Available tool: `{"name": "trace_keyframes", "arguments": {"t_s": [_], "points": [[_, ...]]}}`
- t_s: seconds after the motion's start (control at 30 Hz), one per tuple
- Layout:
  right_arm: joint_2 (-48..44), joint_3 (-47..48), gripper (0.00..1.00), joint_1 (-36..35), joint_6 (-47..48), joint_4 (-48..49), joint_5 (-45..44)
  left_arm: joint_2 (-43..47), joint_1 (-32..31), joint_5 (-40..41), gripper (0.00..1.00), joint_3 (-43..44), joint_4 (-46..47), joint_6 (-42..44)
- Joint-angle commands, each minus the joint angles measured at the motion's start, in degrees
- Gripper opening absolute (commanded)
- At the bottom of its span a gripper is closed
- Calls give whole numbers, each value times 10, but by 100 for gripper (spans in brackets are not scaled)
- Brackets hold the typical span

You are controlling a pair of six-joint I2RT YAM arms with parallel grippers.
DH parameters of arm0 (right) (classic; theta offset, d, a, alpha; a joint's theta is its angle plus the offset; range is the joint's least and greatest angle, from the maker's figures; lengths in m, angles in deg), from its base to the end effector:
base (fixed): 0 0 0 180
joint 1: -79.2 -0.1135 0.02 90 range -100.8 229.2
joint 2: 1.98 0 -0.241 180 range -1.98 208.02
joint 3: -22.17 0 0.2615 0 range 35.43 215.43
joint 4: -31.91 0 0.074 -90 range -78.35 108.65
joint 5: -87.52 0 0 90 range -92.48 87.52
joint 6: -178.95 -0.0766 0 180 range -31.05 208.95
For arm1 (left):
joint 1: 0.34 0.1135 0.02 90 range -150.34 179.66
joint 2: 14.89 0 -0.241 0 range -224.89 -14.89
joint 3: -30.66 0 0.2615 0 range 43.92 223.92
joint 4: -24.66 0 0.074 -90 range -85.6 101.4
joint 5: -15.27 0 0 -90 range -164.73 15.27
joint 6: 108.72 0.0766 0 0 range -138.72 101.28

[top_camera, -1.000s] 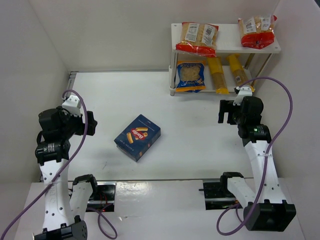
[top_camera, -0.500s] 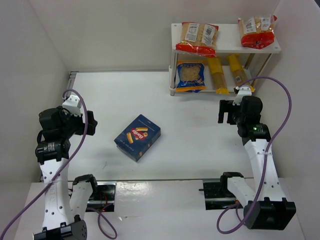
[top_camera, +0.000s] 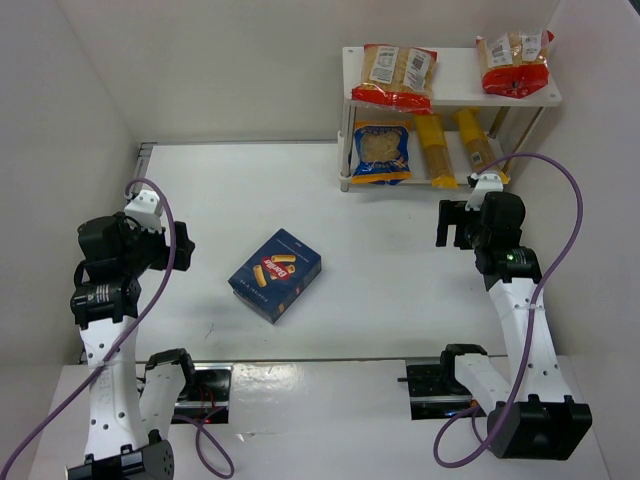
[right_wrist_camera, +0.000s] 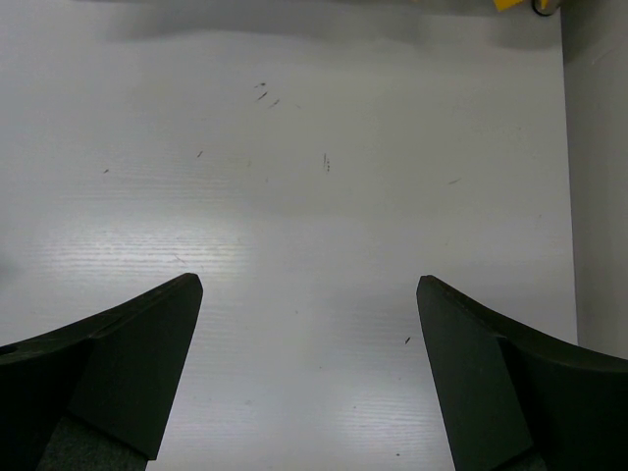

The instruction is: Place and organize the pasta boxes and bags onto the shelf

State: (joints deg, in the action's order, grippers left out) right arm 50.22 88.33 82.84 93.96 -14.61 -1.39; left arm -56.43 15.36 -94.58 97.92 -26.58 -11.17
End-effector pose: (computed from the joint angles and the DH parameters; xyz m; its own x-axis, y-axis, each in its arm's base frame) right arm 0.2526 -0.0146 0.2860 -0.5392 -0.0532 -0.8405 0.0004 0.9980 -0.0634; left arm 0.2063 0.0310 0.3239 -0.4058 0.0143 -0.9138 0.0946 0.9952 -0.0265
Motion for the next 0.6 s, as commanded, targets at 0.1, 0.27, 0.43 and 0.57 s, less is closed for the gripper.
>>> {"name": "trace_keyframes", "arguments": {"t_s": [0.1,0.27,0.43,0.57], "points": [[-1,4,98,2,6,0,1,1,-1,-10,100,0,19,3],[-1,4,98,2,6,0,1,1,-1,-10,100,0,19,3],[-1,4,98,2,6,0,1,1,-1,-10,100,0,19,3],[-1,4,98,2,6,0,-4,1,-1,-10,100,0,19,3]]}}
